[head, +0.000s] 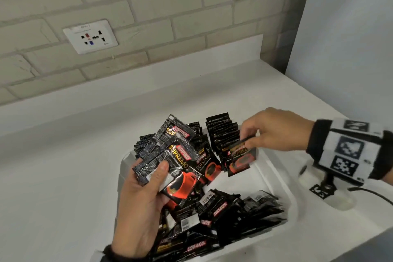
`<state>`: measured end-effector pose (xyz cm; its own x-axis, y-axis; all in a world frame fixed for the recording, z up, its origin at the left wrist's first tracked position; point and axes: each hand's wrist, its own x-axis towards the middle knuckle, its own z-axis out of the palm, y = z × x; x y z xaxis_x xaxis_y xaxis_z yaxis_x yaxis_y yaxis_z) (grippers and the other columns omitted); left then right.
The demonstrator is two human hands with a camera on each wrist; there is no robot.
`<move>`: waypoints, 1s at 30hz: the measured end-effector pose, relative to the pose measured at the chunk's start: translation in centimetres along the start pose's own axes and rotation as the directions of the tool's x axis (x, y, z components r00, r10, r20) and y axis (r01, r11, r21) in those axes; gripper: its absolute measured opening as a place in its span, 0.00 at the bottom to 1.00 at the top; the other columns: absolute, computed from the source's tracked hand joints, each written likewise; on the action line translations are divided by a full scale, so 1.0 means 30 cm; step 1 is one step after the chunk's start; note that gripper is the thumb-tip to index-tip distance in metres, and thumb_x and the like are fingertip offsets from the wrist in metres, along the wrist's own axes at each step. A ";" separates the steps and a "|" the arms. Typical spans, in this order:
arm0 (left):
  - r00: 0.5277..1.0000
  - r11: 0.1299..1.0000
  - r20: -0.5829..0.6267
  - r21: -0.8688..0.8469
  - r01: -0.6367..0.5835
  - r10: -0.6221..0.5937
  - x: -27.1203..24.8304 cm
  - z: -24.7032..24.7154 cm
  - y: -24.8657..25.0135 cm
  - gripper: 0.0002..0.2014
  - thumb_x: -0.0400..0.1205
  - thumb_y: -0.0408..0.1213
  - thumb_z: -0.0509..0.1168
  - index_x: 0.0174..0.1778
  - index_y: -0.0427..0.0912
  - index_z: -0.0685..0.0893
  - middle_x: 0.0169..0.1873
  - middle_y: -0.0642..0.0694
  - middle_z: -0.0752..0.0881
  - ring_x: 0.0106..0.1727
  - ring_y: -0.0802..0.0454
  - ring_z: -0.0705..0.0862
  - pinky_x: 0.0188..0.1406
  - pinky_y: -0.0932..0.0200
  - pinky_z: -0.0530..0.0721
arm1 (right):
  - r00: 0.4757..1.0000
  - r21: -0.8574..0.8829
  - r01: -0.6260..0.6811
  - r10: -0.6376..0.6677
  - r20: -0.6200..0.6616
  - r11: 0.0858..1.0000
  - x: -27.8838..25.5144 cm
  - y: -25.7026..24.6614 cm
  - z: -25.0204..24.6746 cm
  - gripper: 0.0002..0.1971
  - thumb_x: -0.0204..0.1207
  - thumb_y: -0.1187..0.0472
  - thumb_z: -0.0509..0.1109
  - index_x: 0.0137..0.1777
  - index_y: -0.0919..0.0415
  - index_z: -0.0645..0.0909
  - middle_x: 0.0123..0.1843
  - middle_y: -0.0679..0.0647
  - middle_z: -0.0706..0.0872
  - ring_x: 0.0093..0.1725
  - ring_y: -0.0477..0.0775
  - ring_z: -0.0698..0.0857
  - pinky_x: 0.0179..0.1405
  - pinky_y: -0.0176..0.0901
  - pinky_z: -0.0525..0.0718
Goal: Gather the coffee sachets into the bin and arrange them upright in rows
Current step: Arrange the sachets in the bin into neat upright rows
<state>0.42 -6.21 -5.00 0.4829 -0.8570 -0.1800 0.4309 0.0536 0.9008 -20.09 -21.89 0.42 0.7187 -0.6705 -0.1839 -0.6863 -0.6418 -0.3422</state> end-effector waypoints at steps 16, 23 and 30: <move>0.998 1.000 0.054 0.004 -0.020 0.020 -0.017 -0.004 0.005 0.46 0.32 0.53 0.86 0.49 0.48 0.83 0.42 0.46 0.91 0.38 0.53 0.90 0.25 0.57 0.87 | 0.999 -0.413 0.014 -0.031 -0.034 0.910 0.045 -0.028 0.070 0.03 0.76 0.54 0.64 0.43 0.50 0.74 0.44 0.44 0.78 0.41 0.48 0.75 0.31 0.39 0.66; 0.998 1.000 0.061 0.004 -0.011 0.010 -0.014 -0.005 -0.002 0.37 0.32 0.54 0.85 0.40 0.55 0.88 0.41 0.48 0.91 0.38 0.54 0.90 0.28 0.55 0.88 | 0.991 -0.434 -0.009 -0.050 -0.125 0.901 0.025 -0.032 0.041 0.11 0.76 0.48 0.64 0.56 0.48 0.72 0.51 0.46 0.77 0.45 0.49 0.74 0.39 0.41 0.69; 1.000 0.998 0.018 0.058 0.001 -0.002 -0.017 0.052 -0.005 0.29 0.59 0.36 0.77 0.58 0.42 0.81 0.49 0.39 0.89 0.43 0.47 0.90 0.29 0.50 0.90 | 0.982 0.060 0.042 -0.030 -0.186 0.997 -0.017 -0.121 -0.047 0.14 0.71 0.38 0.65 0.49 0.45 0.74 0.41 0.43 0.81 0.35 0.39 0.77 0.35 0.38 0.75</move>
<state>-1.08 -6.58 -4.42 0.4683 -0.8662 -0.1746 0.3863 0.0230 0.9221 -18.13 -19.74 3.06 0.7055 -0.7088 0.0011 -0.6479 -0.6456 -0.4042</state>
